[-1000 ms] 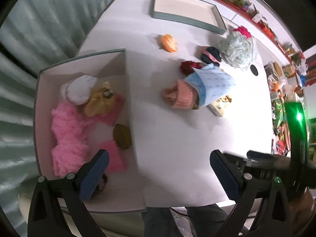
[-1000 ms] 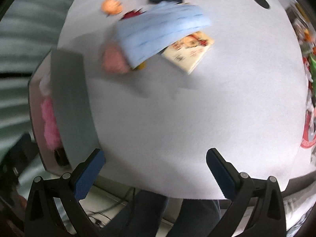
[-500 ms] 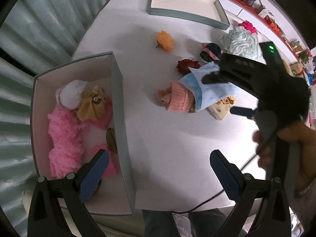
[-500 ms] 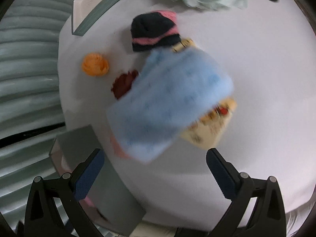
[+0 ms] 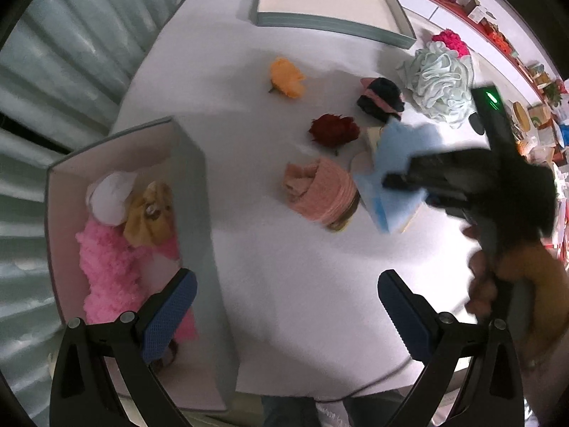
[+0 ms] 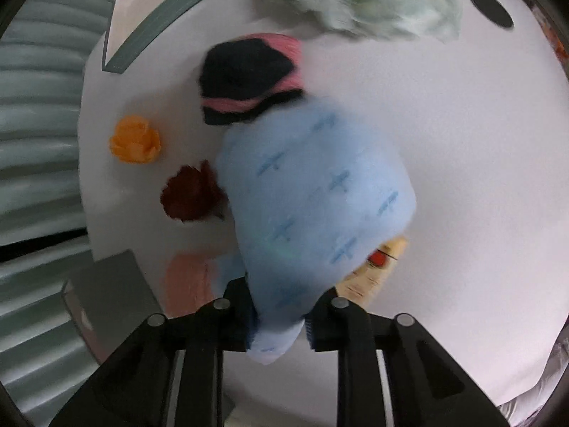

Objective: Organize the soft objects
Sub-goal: 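Grasp the light blue patterned cloth with the right tool while the left tool grasps the pink knit cup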

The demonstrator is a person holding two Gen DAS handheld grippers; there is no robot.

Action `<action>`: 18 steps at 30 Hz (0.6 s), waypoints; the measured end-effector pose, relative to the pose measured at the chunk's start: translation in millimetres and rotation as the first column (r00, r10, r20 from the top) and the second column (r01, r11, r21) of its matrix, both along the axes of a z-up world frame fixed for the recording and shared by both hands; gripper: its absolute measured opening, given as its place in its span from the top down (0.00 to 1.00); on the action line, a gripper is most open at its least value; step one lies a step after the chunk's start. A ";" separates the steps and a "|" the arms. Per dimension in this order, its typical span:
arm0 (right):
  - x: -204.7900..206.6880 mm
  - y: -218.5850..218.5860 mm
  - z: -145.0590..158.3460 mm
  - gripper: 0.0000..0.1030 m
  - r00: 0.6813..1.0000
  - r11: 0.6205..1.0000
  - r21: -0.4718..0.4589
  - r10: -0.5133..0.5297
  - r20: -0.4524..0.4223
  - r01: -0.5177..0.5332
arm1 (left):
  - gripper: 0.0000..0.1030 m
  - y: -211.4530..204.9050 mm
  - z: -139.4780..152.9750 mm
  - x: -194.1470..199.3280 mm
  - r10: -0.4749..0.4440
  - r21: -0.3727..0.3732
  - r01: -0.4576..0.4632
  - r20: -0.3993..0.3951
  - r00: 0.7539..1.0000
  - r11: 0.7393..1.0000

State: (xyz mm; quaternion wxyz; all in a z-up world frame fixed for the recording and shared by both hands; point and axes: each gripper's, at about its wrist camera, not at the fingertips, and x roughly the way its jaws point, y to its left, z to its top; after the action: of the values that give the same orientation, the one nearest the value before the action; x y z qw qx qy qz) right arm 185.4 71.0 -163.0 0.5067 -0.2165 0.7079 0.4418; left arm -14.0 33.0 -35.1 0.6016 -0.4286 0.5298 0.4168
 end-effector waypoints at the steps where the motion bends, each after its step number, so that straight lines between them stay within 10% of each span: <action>1: 6.3 -8.0 1.5 0.81 1.000 1.000 0.010 -0.002 -0.003 0.002 | 0.01 1.6 -1.7 4.8 -0.005 0.002 0.005 0.002 1.000 1.000; 7: 50.4 -69.8 4.4 0.81 0.995 1.000 -0.002 0.023 0.096 -0.023 | 0.01 15.2 -34.6 39.9 -0.042 0.006 0.042 -0.029 0.999 0.999; 18: 64.5 -126.3 -8.5 0.79 0.985 0.998 -0.038 0.058 0.160 -0.052 | 0.01 61.4 -107.1 52.0 0.205 -0.060 -0.209 -0.071 0.976 0.976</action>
State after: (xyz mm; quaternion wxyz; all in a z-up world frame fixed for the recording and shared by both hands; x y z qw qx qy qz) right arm 249.8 -55.3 -171.5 0.5462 -0.2794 0.6658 0.4247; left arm 38.0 94.4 -142.2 0.5230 -0.4878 0.5149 0.4727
